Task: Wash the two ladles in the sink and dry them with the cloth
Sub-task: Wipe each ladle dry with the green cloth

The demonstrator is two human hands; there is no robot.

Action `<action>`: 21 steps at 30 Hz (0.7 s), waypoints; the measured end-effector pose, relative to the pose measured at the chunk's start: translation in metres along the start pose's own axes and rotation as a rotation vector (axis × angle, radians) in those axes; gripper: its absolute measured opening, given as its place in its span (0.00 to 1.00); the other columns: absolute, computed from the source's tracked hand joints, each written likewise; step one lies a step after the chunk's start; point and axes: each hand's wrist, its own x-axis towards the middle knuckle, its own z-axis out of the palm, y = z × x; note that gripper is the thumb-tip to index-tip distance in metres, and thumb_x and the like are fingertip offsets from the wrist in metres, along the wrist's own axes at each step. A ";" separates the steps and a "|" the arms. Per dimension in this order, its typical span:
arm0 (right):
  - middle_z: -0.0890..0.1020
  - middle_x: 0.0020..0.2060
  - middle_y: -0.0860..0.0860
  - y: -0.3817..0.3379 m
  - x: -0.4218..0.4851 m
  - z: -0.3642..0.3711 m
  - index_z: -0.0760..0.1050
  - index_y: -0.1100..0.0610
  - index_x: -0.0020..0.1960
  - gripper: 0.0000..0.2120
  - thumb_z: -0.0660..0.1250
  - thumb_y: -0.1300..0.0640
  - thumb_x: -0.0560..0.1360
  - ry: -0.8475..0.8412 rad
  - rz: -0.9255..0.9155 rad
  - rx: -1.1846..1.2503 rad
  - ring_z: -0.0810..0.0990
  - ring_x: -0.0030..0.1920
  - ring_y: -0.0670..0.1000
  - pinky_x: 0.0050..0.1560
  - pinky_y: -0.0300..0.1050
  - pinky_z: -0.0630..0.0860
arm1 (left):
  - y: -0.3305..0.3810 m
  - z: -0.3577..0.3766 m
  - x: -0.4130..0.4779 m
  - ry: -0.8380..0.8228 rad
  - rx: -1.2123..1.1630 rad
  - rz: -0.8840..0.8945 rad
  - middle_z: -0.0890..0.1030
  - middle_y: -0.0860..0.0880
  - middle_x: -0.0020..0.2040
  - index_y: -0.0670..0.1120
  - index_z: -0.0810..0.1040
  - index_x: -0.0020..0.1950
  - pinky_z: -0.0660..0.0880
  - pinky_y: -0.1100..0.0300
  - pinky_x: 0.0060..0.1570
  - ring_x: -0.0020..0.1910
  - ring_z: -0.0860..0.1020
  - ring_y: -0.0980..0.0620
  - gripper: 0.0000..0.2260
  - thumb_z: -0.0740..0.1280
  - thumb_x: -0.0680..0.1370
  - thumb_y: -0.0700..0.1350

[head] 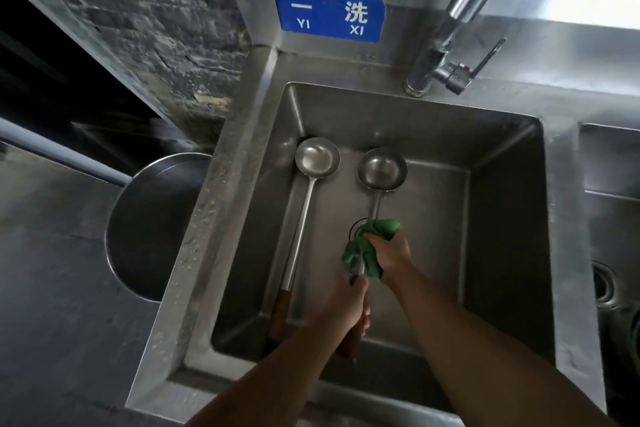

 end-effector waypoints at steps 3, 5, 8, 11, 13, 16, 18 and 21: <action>0.83 0.41 0.56 0.005 0.002 0.001 0.76 0.59 0.53 0.11 0.70 0.67 0.72 0.041 -0.035 -0.116 0.83 0.34 0.51 0.31 0.42 0.80 | -0.012 0.002 0.007 0.022 -0.004 0.014 0.74 0.46 0.31 0.45 0.73 0.49 0.70 0.62 0.23 0.22 0.72 0.52 0.11 0.59 0.82 0.52; 0.83 0.43 0.54 0.007 0.005 0.000 0.76 0.55 0.52 0.12 0.72 0.63 0.71 0.058 -0.058 -0.242 0.84 0.38 0.52 0.39 0.45 0.82 | -0.020 0.006 0.010 0.016 -0.017 0.010 0.74 0.46 0.31 0.44 0.73 0.50 0.70 0.61 0.23 0.23 0.72 0.52 0.12 0.60 0.82 0.52; 0.83 0.46 0.54 0.015 0.012 -0.005 0.76 0.52 0.53 0.14 0.72 0.58 0.68 0.056 -0.050 -0.384 0.84 0.44 0.55 0.48 0.53 0.83 | -0.031 0.016 0.014 0.037 -0.009 0.001 0.75 0.47 0.32 0.42 0.73 0.52 0.70 0.60 0.22 0.23 0.72 0.53 0.15 0.59 0.82 0.54; 0.82 0.49 0.53 0.016 0.010 -0.007 0.74 0.51 0.59 0.17 0.71 0.57 0.71 0.072 -0.038 -0.440 0.81 0.41 0.51 0.35 0.39 0.78 | -0.040 0.027 0.021 0.047 0.006 -0.018 0.73 0.48 0.30 0.42 0.73 0.49 0.69 0.60 0.23 0.23 0.71 0.53 0.16 0.58 0.82 0.55; 0.81 0.51 0.53 0.020 0.014 -0.007 0.73 0.52 0.61 0.18 0.70 0.57 0.72 0.085 -0.047 -0.466 0.79 0.40 0.50 0.29 0.34 0.70 | -0.044 0.030 0.026 0.071 0.019 0.002 0.73 0.48 0.28 0.43 0.73 0.45 0.70 0.58 0.25 0.22 0.70 0.53 0.17 0.57 0.82 0.55; 0.79 0.52 0.52 0.025 0.020 -0.006 0.72 0.52 0.63 0.18 0.70 0.57 0.74 0.098 -0.064 -0.492 0.78 0.40 0.48 0.31 0.33 0.70 | -0.050 0.032 0.033 0.093 0.052 0.020 0.72 0.49 0.27 0.44 0.72 0.42 0.69 0.58 0.25 0.21 0.70 0.53 0.18 0.56 0.82 0.57; 0.77 0.50 0.51 0.026 0.021 -0.006 0.71 0.52 0.63 0.18 0.69 0.57 0.75 0.090 -0.070 -0.507 0.76 0.37 0.46 0.29 0.31 0.69 | -0.051 0.033 0.035 0.098 0.109 0.053 0.72 0.49 0.27 0.43 0.73 0.45 0.70 0.59 0.24 0.21 0.71 0.53 0.19 0.55 0.82 0.57; 0.75 0.51 0.52 0.020 0.017 -0.007 0.70 0.54 0.65 0.20 0.69 0.55 0.75 0.052 -0.083 -0.540 0.75 0.45 0.51 0.40 0.36 0.70 | -0.050 0.032 0.034 0.103 0.211 0.113 0.73 0.48 0.28 0.44 0.73 0.43 0.74 0.54 0.27 0.23 0.73 0.51 0.19 0.54 0.83 0.57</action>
